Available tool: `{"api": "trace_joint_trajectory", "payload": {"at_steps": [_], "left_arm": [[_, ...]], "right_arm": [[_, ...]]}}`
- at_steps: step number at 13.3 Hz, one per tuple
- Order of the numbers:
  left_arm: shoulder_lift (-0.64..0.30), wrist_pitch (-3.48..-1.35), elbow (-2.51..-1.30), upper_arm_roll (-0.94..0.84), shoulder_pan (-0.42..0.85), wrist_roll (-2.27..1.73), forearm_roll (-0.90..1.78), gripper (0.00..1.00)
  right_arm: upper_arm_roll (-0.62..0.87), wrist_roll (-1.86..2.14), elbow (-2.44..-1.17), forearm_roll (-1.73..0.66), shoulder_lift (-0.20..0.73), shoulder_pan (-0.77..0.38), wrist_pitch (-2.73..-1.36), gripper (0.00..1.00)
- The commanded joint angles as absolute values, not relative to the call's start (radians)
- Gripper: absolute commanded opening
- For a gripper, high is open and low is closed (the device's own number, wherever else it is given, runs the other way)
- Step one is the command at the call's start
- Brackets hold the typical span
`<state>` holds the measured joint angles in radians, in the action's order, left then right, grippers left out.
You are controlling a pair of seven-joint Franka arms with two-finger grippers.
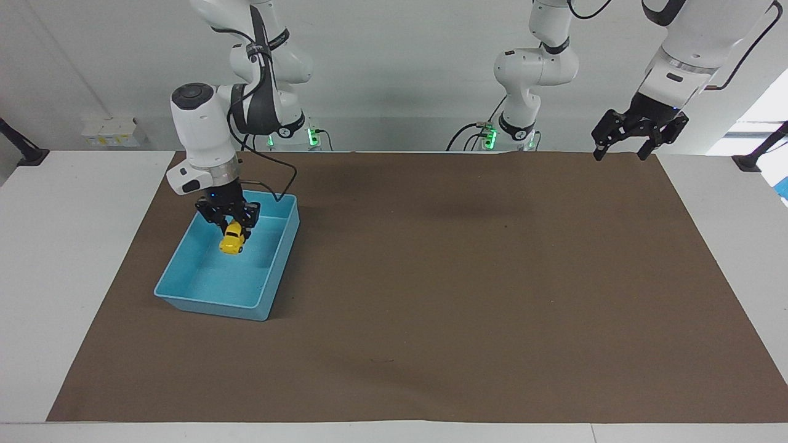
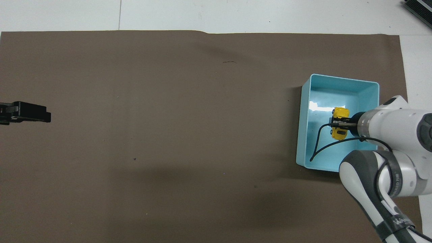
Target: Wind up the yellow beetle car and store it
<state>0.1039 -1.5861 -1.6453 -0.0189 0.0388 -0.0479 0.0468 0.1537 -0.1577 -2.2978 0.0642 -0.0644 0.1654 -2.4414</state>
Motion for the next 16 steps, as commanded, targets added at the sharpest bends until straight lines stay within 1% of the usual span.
{"api": "trace_joint_trajectory", "payload": {"at_steps": [1, 2, 5, 7, 10, 11, 12, 13, 15, 16], "left_arm": [[0.127, -1.580, -1.671, -0.021, 0.029, -0.034, 0.060, 1.00], [0.127, -1.562, -1.669, -0.021, 0.026, -0.032, 0.054, 1.00], [0.126, -1.548, -1.661, -0.020, 0.023, -0.029, 0.051, 1.00], [0.124, -1.548, -1.658, -0.021, 0.023, -0.034, 0.051, 1.00], [0.124, -1.542, -1.657, -0.021, 0.023, -0.037, 0.052, 1.00], [0.124, -1.542, -1.657, -0.021, 0.021, -0.037, 0.052, 1.00], [0.124, -1.542, -1.657, -0.021, 0.021, -0.037, 0.052, 1.00], [0.124, -1.542, -1.657, -0.021, 0.021, -0.037, 0.052, 1.00], [0.124, -1.542, -1.657, -0.021, 0.023, -0.037, 0.052, 1.00], [0.124, -1.542, -1.657, -0.021, 0.023, -0.037, 0.052, 1.00]], "right_arm": [[0.163, -0.082, -2.402, 0.037, -0.084, 0.205, -2.557, 0.00], [0.163, -0.074, -2.436, 0.035, -0.083, 0.209, -2.604, 0.00], [0.163, -0.071, -2.482, 0.023, -0.069, 0.213, -2.644, 0.00], [0.163, -0.068, -2.509, 0.015, -0.042, 0.212, -2.690, 0.00], [0.163, -0.022, -2.513, 0.015, -0.037, 0.212, -2.692, 0.00], [0.163, -0.021, -2.513, 0.015, -0.037, 0.210, -2.686, 0.08], [0.163, -0.028, -2.511, 0.014, -0.037, 0.210, -2.686, 0.51], [0.163, -0.028, -2.508, 0.014, -0.034, 0.210, -2.686, 1.00], [0.163, -0.023, -2.490, 0.014, -0.035, 0.212, -2.677, 1.00], [0.163, -0.023, -2.464, 0.014, -0.038, 0.207, -2.633, 1.00]]}}
